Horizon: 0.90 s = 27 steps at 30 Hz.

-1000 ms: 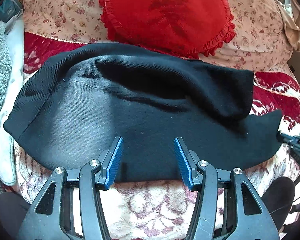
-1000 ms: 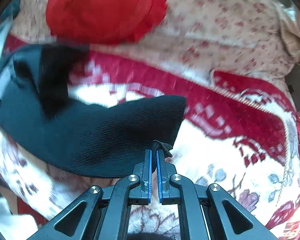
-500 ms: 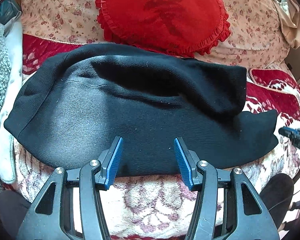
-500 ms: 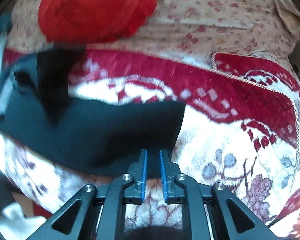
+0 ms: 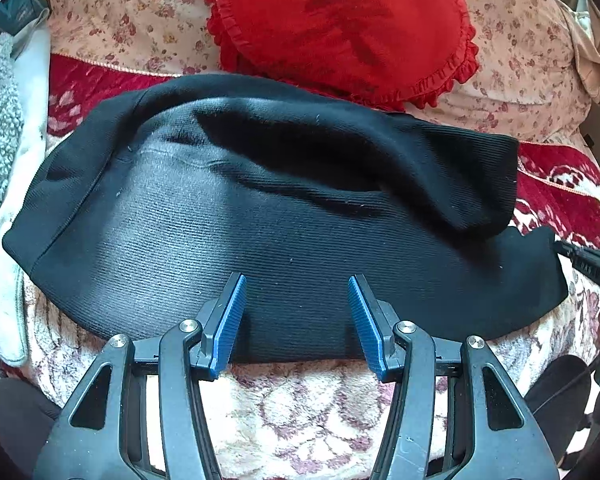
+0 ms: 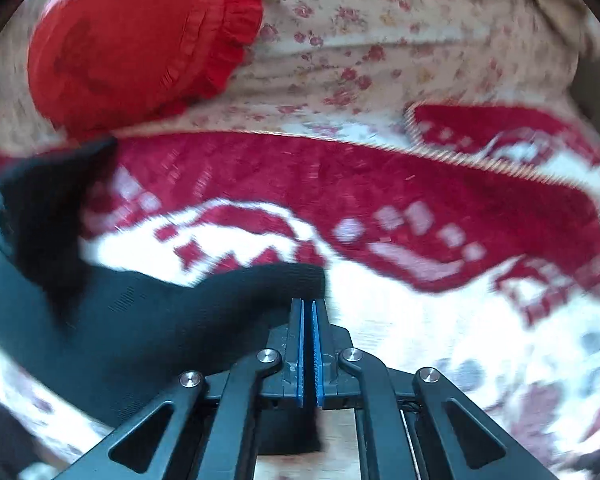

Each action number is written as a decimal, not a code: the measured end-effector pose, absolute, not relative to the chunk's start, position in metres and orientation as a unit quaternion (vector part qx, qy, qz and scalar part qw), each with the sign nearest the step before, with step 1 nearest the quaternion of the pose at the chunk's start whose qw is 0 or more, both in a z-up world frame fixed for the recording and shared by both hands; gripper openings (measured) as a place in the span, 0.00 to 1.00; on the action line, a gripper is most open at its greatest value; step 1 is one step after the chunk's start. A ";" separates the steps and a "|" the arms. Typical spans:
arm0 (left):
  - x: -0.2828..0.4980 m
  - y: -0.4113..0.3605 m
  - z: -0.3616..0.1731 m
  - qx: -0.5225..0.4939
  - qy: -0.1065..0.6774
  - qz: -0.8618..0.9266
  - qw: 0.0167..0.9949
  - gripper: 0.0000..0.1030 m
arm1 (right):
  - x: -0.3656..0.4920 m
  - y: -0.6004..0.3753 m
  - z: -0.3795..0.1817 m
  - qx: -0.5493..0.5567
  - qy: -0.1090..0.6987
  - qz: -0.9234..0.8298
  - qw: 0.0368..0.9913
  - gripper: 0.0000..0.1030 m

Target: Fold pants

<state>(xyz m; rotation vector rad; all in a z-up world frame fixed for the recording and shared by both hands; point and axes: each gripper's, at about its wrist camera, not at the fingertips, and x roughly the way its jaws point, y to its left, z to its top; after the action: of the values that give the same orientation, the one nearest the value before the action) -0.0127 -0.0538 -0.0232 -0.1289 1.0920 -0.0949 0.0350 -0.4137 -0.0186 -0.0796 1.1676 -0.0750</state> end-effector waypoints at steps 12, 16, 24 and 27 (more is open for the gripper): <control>-0.015 0.001 -0.018 -0.089 0.508 0.007 0.857 0.50 | 0.014 -0.367 0.029 0.014 0.506 0.070 0.860 0.04; -0.015 0.036 -0.022 -0.107 0.505 0.048 0.855 0.50 | 0.024 -0.329 0.010 0.024 0.527 0.122 0.841 0.04; -0.013 0.064 -0.040 -0.124 0.515 0.067 0.846 0.50 | 0.022 -0.323 -0.020 0.032 0.552 0.117 0.825 0.05; -0.014 0.065 -0.026 -0.120 0.503 0.067 0.853 0.50 | 0.020 -0.323 0.005 0.035 0.525 0.123 0.842 0.06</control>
<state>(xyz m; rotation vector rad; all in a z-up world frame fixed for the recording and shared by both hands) -0.0139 0.0646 -0.0258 -0.2528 1.0576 0.1400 0.0198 -0.3233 0.0055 0.0735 1.1089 0.2598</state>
